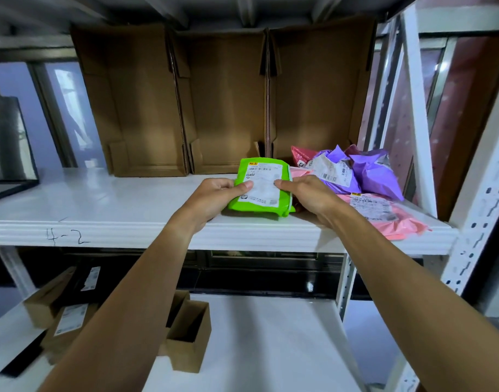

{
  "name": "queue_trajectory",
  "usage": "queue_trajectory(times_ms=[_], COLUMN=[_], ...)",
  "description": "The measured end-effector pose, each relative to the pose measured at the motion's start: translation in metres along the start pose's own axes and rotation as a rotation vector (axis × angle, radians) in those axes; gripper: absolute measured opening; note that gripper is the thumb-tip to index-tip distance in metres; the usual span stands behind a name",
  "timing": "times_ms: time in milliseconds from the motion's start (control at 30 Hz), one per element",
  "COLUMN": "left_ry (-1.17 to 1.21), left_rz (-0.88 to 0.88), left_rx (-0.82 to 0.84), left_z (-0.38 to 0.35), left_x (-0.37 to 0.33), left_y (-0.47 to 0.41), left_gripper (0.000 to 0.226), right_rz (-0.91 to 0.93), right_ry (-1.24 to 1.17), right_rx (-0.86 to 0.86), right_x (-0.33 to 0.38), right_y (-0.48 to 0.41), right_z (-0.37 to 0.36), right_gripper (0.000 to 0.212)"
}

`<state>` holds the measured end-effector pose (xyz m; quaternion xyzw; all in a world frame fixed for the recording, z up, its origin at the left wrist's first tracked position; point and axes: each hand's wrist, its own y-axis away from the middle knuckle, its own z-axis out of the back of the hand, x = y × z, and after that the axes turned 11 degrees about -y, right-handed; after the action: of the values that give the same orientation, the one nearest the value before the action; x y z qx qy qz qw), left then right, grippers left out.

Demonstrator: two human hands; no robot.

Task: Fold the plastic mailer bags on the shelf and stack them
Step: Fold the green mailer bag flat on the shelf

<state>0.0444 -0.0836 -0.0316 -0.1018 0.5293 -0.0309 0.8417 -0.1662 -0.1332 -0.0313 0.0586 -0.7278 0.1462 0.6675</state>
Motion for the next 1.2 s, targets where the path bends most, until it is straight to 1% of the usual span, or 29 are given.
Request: queue_trajectory(times_ms=[67,100,167,200,267,333,400,467,567,600,667,733,767,833,900,933,1000,1033,1100,1200], left_ry=[0.009,0.014,0.017,0.028,0.034,0.038,0.043,0.035,0.028,0.031,0.040,0.060,0.071,0.073,0.057,0.053,0.003,-0.045,-0.136,-0.312], left_rz=[-0.021,-0.028,-0.031,-0.031,-0.021,-0.020,-0.021,-0.023,-0.016,-0.015,-0.015,-0.022,-0.020,-0.012,-0.008,-0.010,-0.029,-0.041,-0.052,-0.050], left_rx=[0.038,0.039,0.012,0.000,-0.021,-0.034,-0.044,-0.045,-0.070,-0.076,-0.092,-0.122,-0.137,-0.148,-0.154,-0.151,-0.123,-0.098,-0.023,0.075], left_z=[0.001,0.002,0.004,0.004,0.004,0.002,0.002,0.002,0.002,0.002,0.003,0.005,0.006,0.005,0.004,0.003,0.002,0.001,-0.002,-0.006], left_x=[0.000,0.001,0.003,0.003,0.003,0.003,0.002,0.001,-0.001,0.000,0.004,0.008,0.010,0.010,0.011,0.011,0.013,0.014,0.012,0.005], left_y=[0.001,0.000,-0.002,-0.003,-0.004,-0.005,-0.004,-0.004,-0.004,-0.005,-0.007,-0.011,-0.012,-0.013,-0.015,-0.016,-0.017,-0.017,-0.014,-0.008], left_gripper=[0.024,0.021,0.015,0.012,0.012,0.015,0.015,0.013,0.001,0.001,0.010,0.024,0.028,0.028,0.026,0.022,0.013,0.014,0.025,0.047], right_rz=[0.044,0.035,-0.002,-0.014,-0.027,-0.036,-0.032,-0.020,-0.010,-0.007,0.004,0.025,0.027,0.017,0.041,0.054,0.090,0.109,0.130,0.157], right_ry=[0.002,-0.042,-0.113,-0.096,-0.039,-0.044,-0.043,0.031,0.058,0.053,0.060,0.040,0.021,-0.034,-0.029,-0.015,-0.011,-0.006,0.062,0.248], right_rx=[-0.037,-0.032,0.043,0.093,0.120,0.078,0.008,-0.071,-0.104,-0.105,-0.109,-0.098,-0.097,-0.085,-0.077,-0.101,-0.188,-0.214,-0.227,-0.160], right_x=[0.000,0.001,0.003,0.005,0.004,0.005,0.004,0.003,0.004,0.005,0.007,0.010,0.011,0.013,0.012,0.012,0.013,0.012,0.008,0.001], right_y=[-0.002,-0.002,0.001,0.004,0.006,0.003,0.001,-0.001,0.001,0.003,0.006,0.009,0.010,0.015,0.013,0.013,0.011,0.010,0.004,-0.001], right_z=[0.000,0.000,-0.002,-0.003,-0.002,0.000,0.000,0.000,0.003,0.003,0.003,0.002,0.001,-0.001,-0.001,0.000,0.001,0.002,0.004,0.004], right_gripper=[0.023,0.023,0.028,0.033,0.035,0.033,0.044,0.055,0.052,0.050,0.046,0.036,0.029,0.017,0.023,0.023,0.011,0.008,0.022,0.043])
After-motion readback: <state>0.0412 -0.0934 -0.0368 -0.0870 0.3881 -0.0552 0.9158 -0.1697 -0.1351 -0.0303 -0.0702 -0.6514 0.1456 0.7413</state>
